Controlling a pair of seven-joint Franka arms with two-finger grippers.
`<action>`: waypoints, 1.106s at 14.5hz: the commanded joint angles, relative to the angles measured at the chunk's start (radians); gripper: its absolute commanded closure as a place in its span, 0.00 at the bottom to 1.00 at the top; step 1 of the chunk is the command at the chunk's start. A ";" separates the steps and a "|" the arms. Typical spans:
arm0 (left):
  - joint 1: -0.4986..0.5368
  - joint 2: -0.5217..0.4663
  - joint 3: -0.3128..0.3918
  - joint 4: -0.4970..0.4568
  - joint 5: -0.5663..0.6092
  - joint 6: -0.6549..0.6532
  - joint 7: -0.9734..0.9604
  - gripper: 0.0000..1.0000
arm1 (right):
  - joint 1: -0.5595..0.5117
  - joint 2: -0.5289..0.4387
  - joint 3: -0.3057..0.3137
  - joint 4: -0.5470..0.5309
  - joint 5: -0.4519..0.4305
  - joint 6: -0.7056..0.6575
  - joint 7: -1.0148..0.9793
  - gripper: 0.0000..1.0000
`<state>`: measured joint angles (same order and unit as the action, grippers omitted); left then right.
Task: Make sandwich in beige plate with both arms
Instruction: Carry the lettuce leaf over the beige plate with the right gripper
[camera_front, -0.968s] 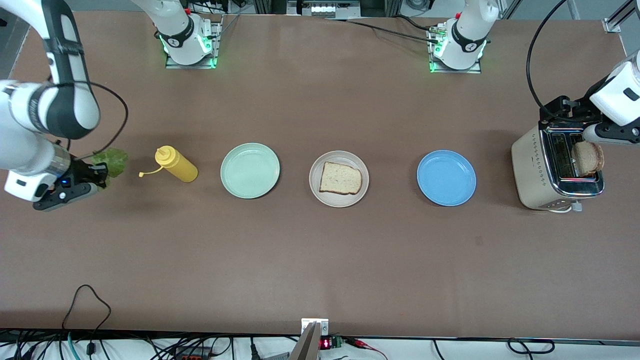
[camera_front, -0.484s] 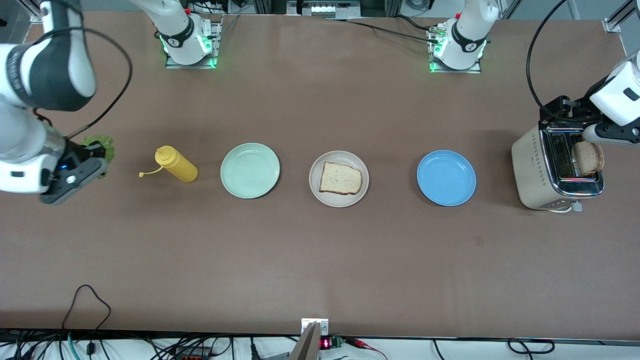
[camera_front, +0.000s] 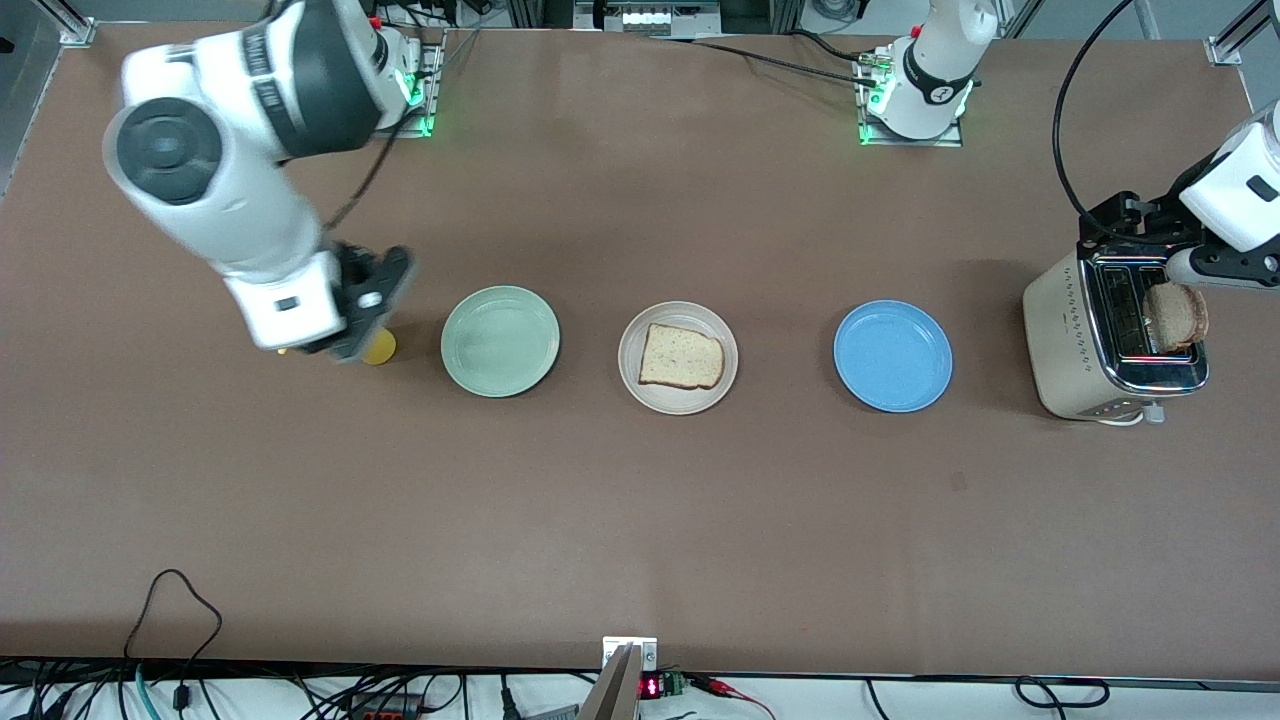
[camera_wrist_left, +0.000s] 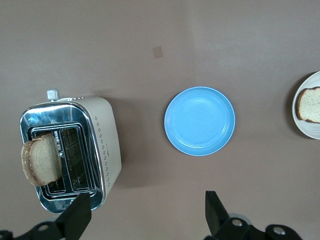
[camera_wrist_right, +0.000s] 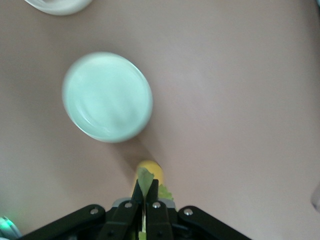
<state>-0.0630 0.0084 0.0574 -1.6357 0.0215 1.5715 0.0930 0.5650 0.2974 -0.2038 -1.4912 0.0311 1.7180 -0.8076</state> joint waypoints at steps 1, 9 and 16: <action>-0.006 -0.008 0.004 0.007 0.017 -0.014 -0.003 0.00 | 0.027 0.084 -0.009 0.069 0.126 0.018 -0.021 1.00; -0.006 -0.010 0.002 0.007 0.017 -0.014 -0.004 0.00 | 0.174 0.317 -0.008 0.143 0.288 0.366 0.117 1.00; -0.006 -0.010 0.002 0.007 0.017 -0.014 -0.006 0.00 | 0.279 0.479 0.000 0.223 0.343 0.616 0.304 1.00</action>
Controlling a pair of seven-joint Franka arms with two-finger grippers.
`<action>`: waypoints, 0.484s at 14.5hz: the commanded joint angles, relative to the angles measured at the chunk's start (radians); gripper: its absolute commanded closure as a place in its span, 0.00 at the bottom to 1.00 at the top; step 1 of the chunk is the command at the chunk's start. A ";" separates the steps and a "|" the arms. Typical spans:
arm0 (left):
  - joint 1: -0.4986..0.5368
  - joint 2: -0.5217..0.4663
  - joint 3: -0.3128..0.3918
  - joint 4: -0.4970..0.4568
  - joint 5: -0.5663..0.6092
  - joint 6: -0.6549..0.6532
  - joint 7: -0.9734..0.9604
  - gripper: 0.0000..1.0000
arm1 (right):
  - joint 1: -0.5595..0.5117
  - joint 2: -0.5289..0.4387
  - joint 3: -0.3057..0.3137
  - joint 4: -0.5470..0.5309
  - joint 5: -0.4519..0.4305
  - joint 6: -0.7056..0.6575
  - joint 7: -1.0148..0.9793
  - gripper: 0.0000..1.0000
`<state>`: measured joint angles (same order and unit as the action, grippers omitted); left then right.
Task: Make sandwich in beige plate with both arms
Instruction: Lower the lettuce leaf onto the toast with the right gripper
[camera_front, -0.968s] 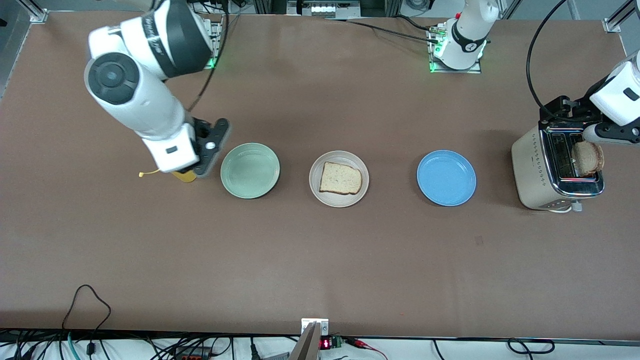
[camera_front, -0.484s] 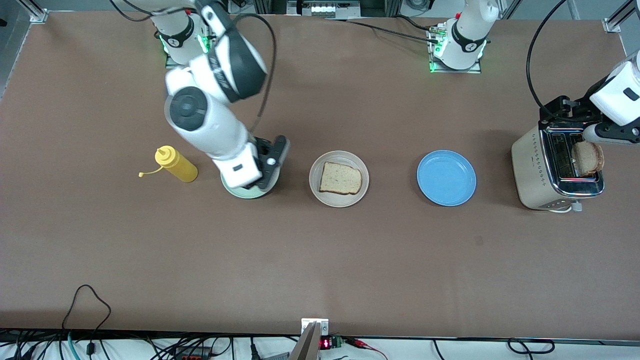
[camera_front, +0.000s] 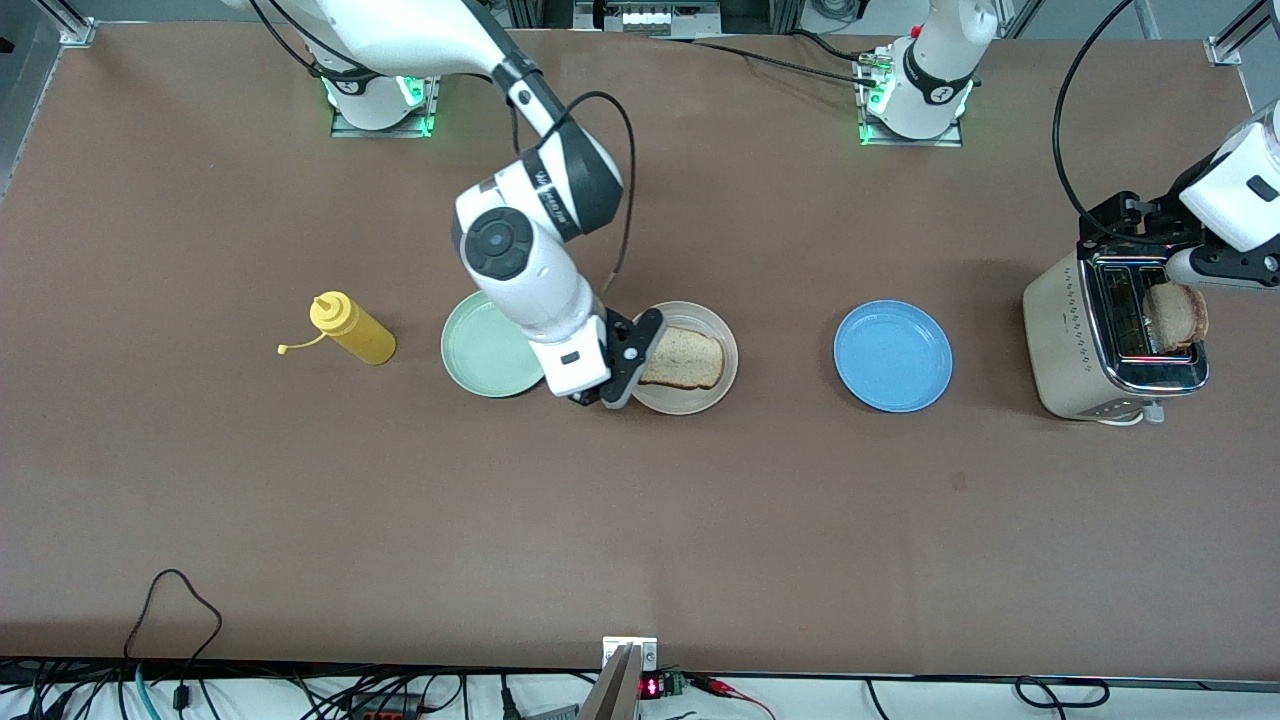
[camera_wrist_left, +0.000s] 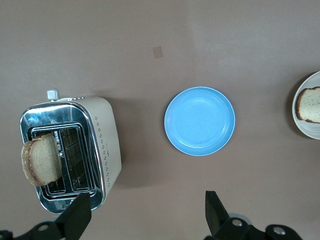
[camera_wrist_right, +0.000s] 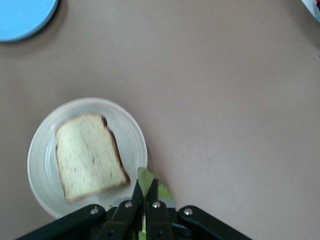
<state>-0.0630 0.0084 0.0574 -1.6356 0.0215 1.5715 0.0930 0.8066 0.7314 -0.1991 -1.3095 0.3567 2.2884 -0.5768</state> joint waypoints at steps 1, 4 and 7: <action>-0.006 -0.010 0.002 0.006 0.017 -0.014 -0.006 0.00 | 0.055 0.060 -0.005 0.041 0.018 0.075 0.104 1.00; -0.006 -0.008 0.002 0.006 0.017 -0.014 -0.007 0.00 | 0.074 0.091 -0.003 0.041 0.018 0.121 0.146 1.00; -0.006 -0.008 0.002 0.006 0.017 -0.014 -0.007 0.00 | 0.097 0.120 -0.003 0.041 0.018 0.170 0.179 1.00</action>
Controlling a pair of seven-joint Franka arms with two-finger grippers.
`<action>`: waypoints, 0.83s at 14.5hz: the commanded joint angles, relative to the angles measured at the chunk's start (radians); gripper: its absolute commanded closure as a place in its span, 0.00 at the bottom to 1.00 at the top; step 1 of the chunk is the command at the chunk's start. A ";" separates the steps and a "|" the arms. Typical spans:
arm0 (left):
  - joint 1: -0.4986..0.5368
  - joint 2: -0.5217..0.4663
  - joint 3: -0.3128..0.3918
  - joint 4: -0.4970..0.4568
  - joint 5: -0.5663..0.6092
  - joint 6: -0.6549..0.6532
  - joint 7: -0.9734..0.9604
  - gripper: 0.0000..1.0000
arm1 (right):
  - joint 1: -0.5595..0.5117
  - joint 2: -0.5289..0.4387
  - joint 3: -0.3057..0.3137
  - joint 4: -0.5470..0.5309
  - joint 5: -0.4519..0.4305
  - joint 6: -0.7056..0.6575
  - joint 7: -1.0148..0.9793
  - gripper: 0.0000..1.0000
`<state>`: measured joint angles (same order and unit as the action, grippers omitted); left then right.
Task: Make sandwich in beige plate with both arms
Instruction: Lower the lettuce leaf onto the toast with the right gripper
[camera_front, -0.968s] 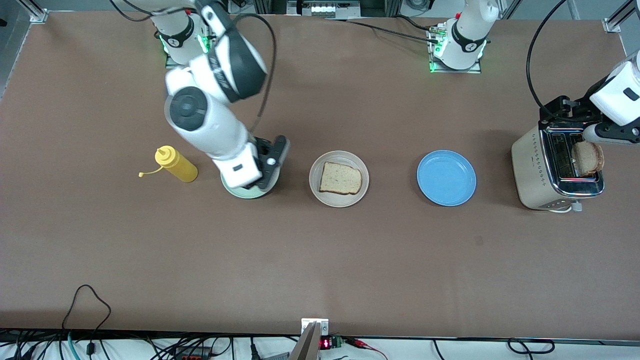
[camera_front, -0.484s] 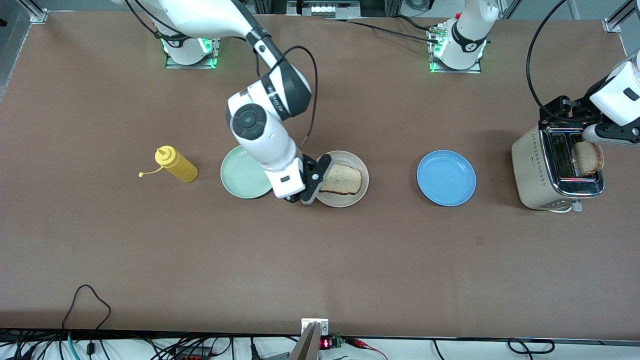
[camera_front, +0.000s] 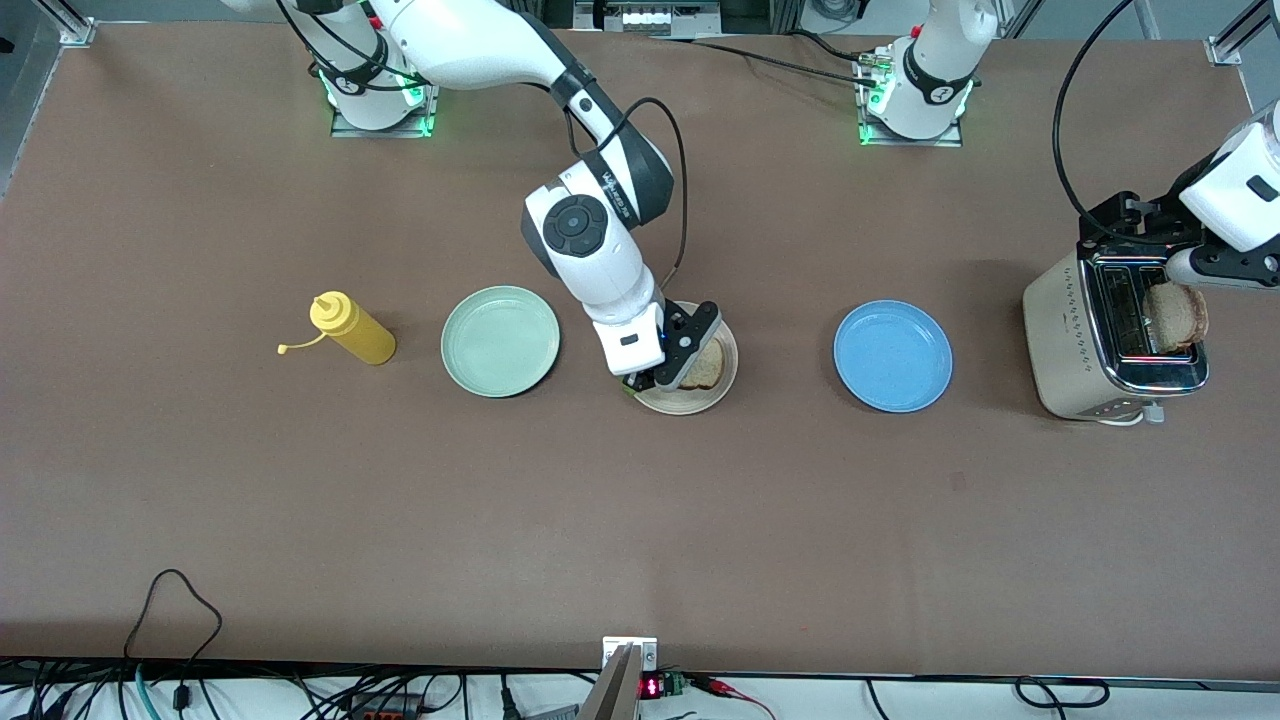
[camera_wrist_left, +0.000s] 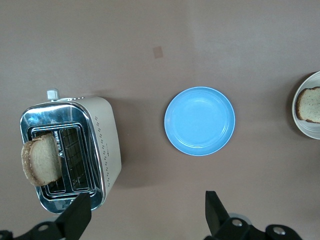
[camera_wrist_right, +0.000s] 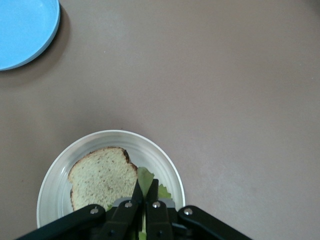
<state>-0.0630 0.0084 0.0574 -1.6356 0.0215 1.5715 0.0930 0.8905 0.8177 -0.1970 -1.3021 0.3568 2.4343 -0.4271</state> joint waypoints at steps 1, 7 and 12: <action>-0.006 -0.008 0.002 0.006 0.017 -0.014 -0.007 0.00 | 0.019 0.047 -0.005 0.034 0.017 0.052 0.053 1.00; -0.006 -0.008 0.002 0.006 0.017 -0.014 -0.007 0.00 | 0.059 0.095 -0.001 0.035 0.017 0.157 0.171 1.00; -0.006 -0.008 0.002 0.006 0.017 -0.014 -0.007 0.00 | 0.077 0.083 -0.001 0.061 0.019 0.149 0.241 0.00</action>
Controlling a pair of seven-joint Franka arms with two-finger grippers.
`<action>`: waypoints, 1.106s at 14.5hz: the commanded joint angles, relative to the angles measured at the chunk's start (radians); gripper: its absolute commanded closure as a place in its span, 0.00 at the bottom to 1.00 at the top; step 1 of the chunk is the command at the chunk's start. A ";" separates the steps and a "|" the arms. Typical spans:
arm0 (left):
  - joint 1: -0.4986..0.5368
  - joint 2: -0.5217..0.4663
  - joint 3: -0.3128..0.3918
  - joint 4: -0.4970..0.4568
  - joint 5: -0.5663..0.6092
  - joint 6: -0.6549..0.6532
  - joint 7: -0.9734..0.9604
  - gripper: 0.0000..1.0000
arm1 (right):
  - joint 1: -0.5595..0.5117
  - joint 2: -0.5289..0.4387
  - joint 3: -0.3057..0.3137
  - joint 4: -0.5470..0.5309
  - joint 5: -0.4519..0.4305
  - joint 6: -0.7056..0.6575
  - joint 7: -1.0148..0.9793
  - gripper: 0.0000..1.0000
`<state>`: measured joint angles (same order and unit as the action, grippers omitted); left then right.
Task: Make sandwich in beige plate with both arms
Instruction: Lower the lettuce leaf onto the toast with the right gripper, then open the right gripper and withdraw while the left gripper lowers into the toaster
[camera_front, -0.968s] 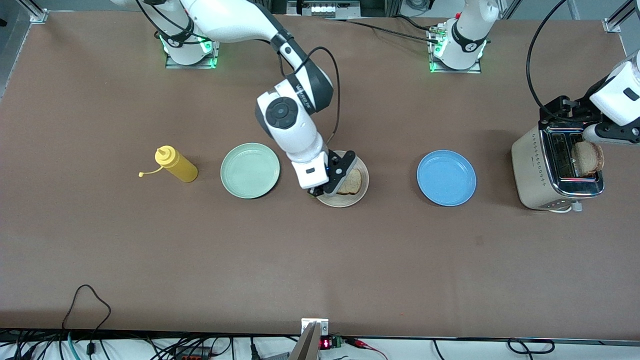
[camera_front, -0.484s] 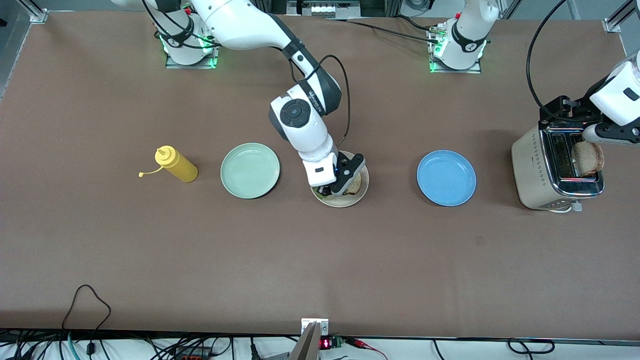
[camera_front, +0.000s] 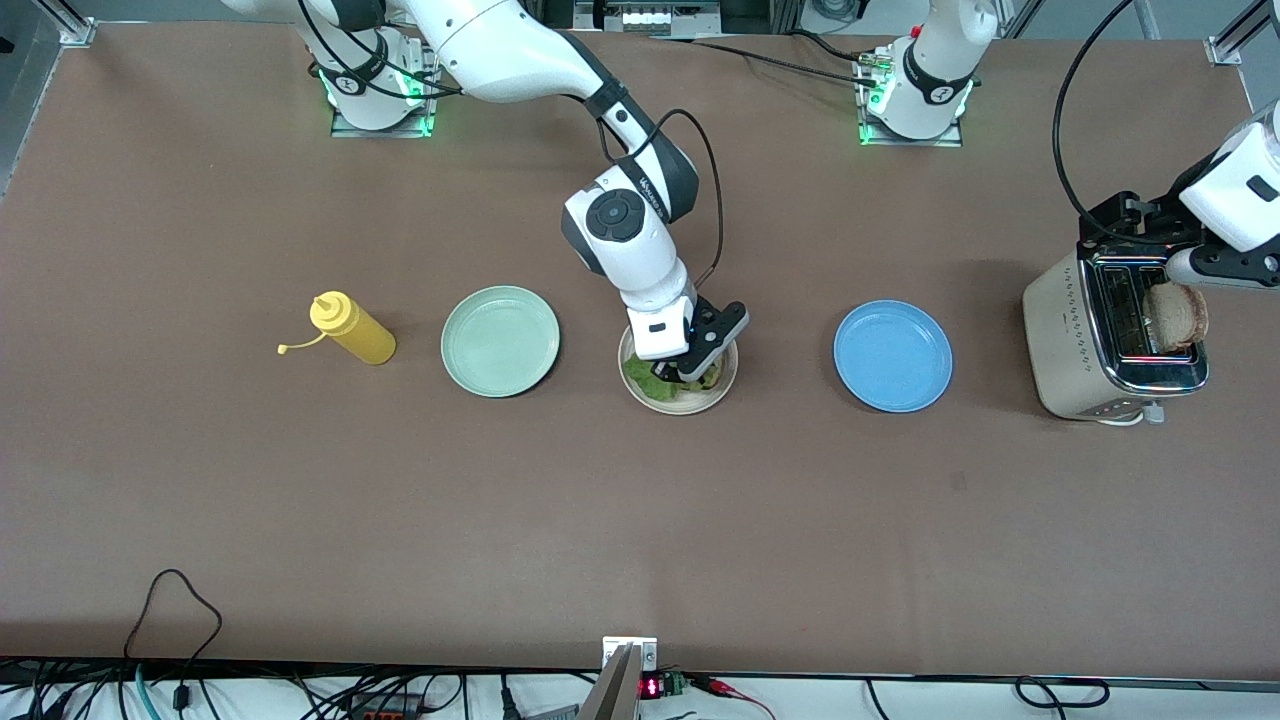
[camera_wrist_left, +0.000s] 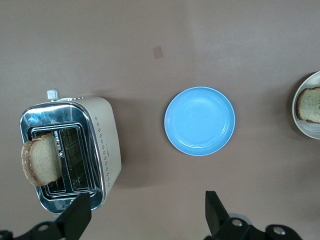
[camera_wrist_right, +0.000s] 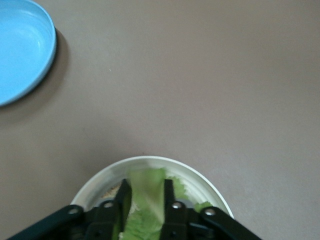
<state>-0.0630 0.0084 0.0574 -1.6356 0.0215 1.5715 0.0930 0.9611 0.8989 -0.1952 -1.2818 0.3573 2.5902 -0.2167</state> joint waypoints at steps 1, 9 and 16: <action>-0.006 -0.010 0.002 0.007 0.017 -0.014 -0.007 0.00 | 0.008 -0.011 -0.003 0.041 0.017 -0.018 0.049 0.00; 0.006 0.002 0.010 0.007 0.011 -0.011 0.005 0.00 | 0.002 -0.195 -0.171 0.042 0.003 -0.440 0.158 0.00; 0.120 0.169 0.018 0.120 0.011 -0.068 -0.003 0.00 | 0.001 -0.248 -0.400 0.036 0.005 -0.640 0.155 0.00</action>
<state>0.0132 0.0801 0.0752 -1.6201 0.0217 1.5582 0.0913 0.9515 0.6718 -0.5406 -1.2245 0.3571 1.9925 -0.0739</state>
